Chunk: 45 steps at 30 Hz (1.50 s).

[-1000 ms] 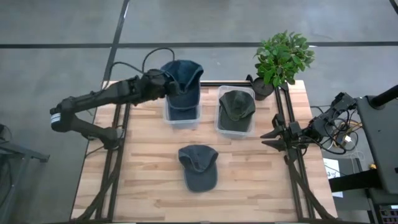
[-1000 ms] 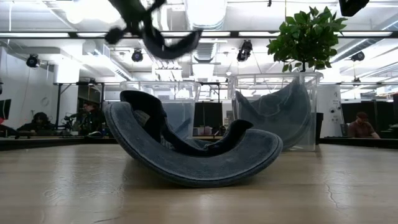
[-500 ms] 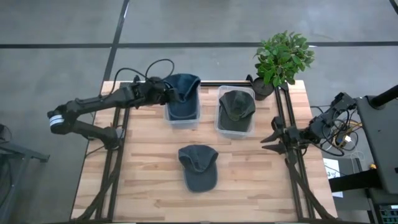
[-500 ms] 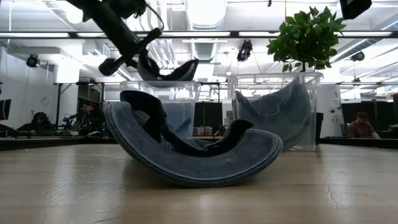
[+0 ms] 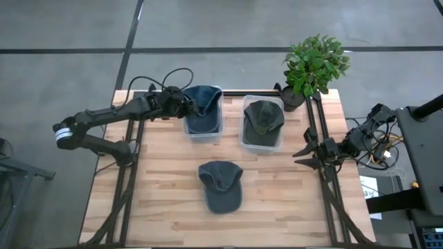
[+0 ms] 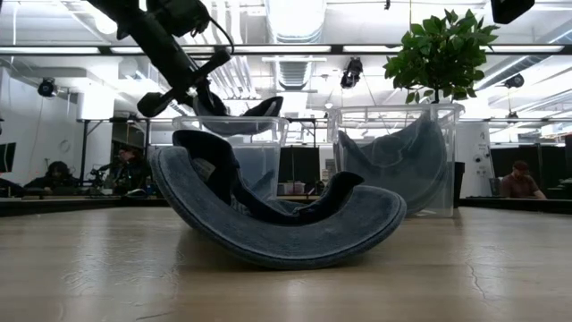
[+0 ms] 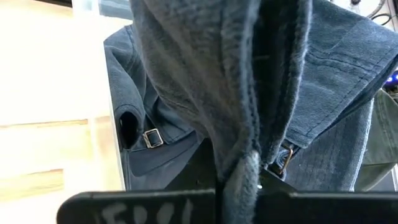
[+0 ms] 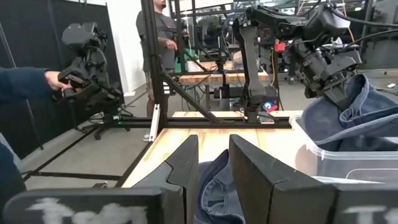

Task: Pick & Place hat
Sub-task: Put the top gray cap into the left transparent bin

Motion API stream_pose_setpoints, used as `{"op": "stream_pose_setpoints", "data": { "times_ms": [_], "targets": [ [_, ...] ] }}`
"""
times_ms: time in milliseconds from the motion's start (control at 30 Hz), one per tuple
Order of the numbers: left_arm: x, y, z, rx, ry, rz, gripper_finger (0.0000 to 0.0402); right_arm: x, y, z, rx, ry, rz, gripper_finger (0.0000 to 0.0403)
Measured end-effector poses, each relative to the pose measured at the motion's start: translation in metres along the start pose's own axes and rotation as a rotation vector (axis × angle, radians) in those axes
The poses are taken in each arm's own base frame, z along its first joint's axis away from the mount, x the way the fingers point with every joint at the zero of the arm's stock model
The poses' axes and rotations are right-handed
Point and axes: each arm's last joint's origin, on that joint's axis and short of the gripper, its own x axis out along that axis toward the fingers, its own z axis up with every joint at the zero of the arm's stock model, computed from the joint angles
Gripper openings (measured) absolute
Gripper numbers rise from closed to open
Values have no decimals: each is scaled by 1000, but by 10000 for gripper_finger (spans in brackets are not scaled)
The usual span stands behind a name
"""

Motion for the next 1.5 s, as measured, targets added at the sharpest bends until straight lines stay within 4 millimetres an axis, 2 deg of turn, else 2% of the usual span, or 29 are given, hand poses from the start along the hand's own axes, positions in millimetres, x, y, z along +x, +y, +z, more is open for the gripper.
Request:
{"op": "stream_pose_setpoints", "data": {
  "times_ms": [300,533,1033,1133,1367,1500],
  "targets": [
    [4,5,-3,7,4,20,20,0,0,0,3,1,-2,86],
    [13,7,-6,-25,-44,-65,24,0,0,0,8,-2,-1,86],
    [19,19,-14,-26,-26,-27,33,0,0,0,27,-4,-1,86],
    [19,18,-14,-26,-28,-29,55,0,0,0,27,-3,-1,86],
    [19,18,-13,-26,-32,-27,135,0,0,0,28,-4,-1,86],
    [16,15,-11,-25,-37,-46,161,1,0,0,28,-5,-1,86]
  ]
}}
